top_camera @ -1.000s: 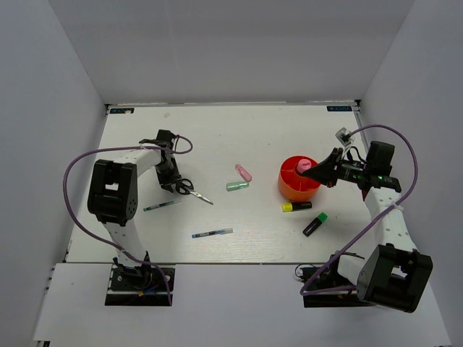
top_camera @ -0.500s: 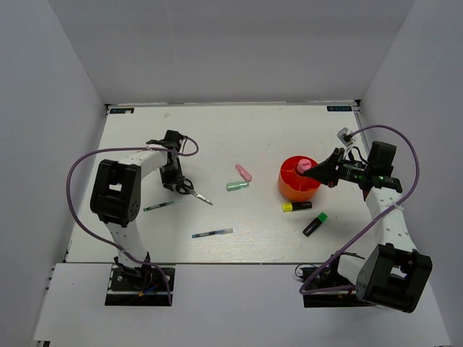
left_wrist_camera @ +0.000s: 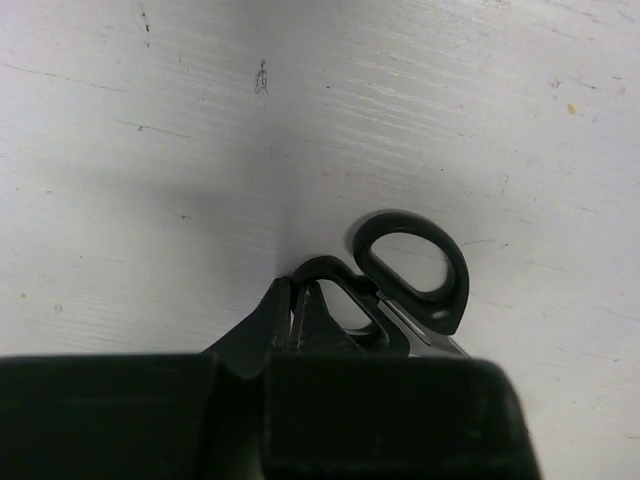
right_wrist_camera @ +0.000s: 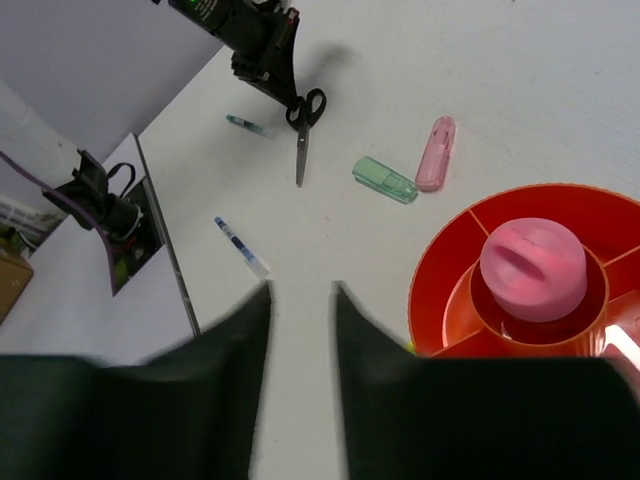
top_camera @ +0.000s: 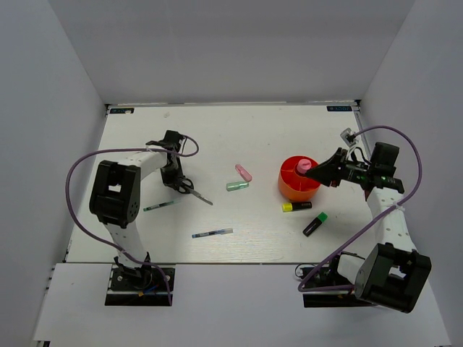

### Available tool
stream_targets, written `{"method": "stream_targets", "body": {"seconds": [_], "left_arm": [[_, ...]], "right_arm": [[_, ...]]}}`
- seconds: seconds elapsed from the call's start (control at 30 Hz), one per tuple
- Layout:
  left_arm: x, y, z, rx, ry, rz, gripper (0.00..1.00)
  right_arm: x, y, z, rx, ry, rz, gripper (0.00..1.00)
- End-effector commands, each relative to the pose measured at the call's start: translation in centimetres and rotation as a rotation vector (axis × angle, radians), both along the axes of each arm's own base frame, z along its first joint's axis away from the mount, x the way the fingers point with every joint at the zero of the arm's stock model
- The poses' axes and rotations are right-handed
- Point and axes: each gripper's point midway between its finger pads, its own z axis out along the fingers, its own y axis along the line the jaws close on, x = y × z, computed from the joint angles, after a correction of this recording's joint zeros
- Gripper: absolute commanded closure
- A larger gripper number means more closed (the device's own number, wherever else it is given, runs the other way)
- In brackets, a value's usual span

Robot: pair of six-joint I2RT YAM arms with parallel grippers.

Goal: Sort the stationery into containers
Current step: Pick up the scissors from the center of the board, then place the scissors in the storage box.

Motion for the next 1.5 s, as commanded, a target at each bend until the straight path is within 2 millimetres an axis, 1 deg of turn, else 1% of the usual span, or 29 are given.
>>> {"method": "stream_targets", "body": {"seconds": [0.0,0.03,0.07,0.1,0.17,0.2,0.23,0.27,0.37,0.4,0.43,0.47,0.57,0.6,0.63,0.73,0.8,0.87,0.9,0.93,1.03,1.07,1.13,1.17,1.2,1.27,1.3,1.37,1.47], "left_arm": [[-0.3,-1.1,-0.8,-0.054,0.0,-0.03,1.0],[0.6,-1.5,0.6,-0.062,-0.032,-0.04,1.0],[0.9,-2.0,1.4,-0.068,-0.05,-0.058,1.0],[1.1,-2.3,3.5,-0.081,-0.09,-0.068,1.0],[2.1,-3.5,6.0,-0.104,-0.153,-0.103,1.0],[2.4,-4.2,8.7,-0.121,-0.218,-0.123,1.0],[2.4,-4.9,9.7,-0.128,-0.247,-0.142,1.0],[2.7,-5.4,11.5,-0.143,-0.293,-0.154,1.0],[2.0,-7.9,14.6,-0.165,-0.382,-0.217,1.0],[1.1,-10.1,15.2,-0.178,-0.399,-0.277,1.0],[1.4,-10.9,16.8,-0.186,-0.475,-0.292,1.0],[1.1,-11.7,17.2,-0.182,-0.497,-0.318,1.0],[0.0,-16.9,19.7,-0.19,-0.63,-0.445,1.0],[0.0,-17.7,20.3,-0.184,-0.664,-0.465,1.0],[0.8,-19.0,21.7,-0.144,-0.76,-0.495,1.0],[0.2,-23.3,23.8,-0.12,-0.884,-0.578,1.0],[2.2,-24.1,26.5,-0.064,-1.042,-0.525,1.0],[3.1,-25.8,28.3,0.008,-1.153,-0.522,1.0],[3.6,-25.6,29.4,0.072,-1.184,-0.5,1.0],[3.8,-26.4,31.4,0.08,-1.235,-0.5,1.0],[5.5,-28.6,31.9,0.184,-1.285,-0.499,1.0],[5.6,-29.3,33.5,0.167,-1.33,-0.476,1.0],[6.4,-30.7,31.9,0.24,-1.33,-0.51,1.0],[6.8,-31.1,34.0,0.227,-1.365,-0.483,1.0],[7.2,-32.3,32.1,0.242,-1.339,-0.518,1.0],[7.5,-33.2,33.1,0.221,-1.361,-0.507,1.0],[7.9,-34.1,31.2,0.239,-1.335,-0.53,1.0],[8.1,-34.6,31.7,0.223,-1.349,-0.525,1.0],[8.5,-35.3,30.5,0.228,-1.336,-0.533,1.0]], "right_arm": [[-0.4,-0.1,0.7,0.006,-0.031,0.011,0.57],[-0.4,-0.1,0.6,0.007,-0.023,0.01,0.48],[-0.4,-0.1,0.6,0.003,-0.028,0.009,0.46],[-0.3,-0.2,0.4,-0.006,-0.032,0.002,0.46],[-0.3,-0.4,0.5,-0.016,-0.037,-0.006,0.62],[0.0,-0.6,0.3,-0.035,-0.042,-0.021,0.85],[0.0,-0.7,0.3,-0.043,-0.042,-0.03,0.96],[0.2,-0.9,0.3,-0.056,-0.043,-0.046,1.0],[1.1,-1.9,-0.3,-0.112,-0.036,-0.132,1.0],[1.9,-2.7,-0.6,-0.149,-0.043,-0.187,1.0],[2.2,-3.5,-1.1,-0.167,-0.008,-0.256,1.0],[2.9,-4.0,-1.0,-0.188,-0.028,-0.293,1.0],[4.1,-6.2,-1.6,-0.238,0.002,-0.459,1.0],[4.1,-6.5,-1.9,-0.242,0.007,-0.478,1.0],[4.2,-7.2,-1.6,-0.256,-0.005,-0.52,1.0],[4.3,-7.7,-1.3,-0.244,-0.016,-0.561,1.0],[4.1,-7.8,-1.1,-0.226,-0.022,-0.584,1.0],[4.0,-8.2,-0.3,-0.221,-0.067,-0.611,1.0],[4.1,-8.3,-0.7,-0.216,-0.049,-0.611,1.0],[4.1,-8.3,-0.8,-0.211,-0.044,-0.613,1.0],[4.1,-8.7,-0.8,-0.197,-0.046,-0.624,1.0],[4.1,-8.6,-0.6,-0.192,-0.055,-0.619,1.0],[4.0,-8.7,-0.8,-0.179,-0.05,-0.623,1.0],[4.0,-8.8,-0.8,-0.177,-0.053,-0.624,1.0],[4.0,-8.9,-0.8,-0.172,-0.052,-0.627,1.0],[4.0,-8.9,-0.8,-0.165,-0.053,-0.625,1.0],[3.9,-9.0,-0.8,-0.16,-0.051,-0.626,1.0],[3.9,-9.1,-0.8,-0.154,-0.05,-0.631,1.0],[3.9,-9.3,-0.8,-0.14,-0.044,-0.632,1.0]]}}
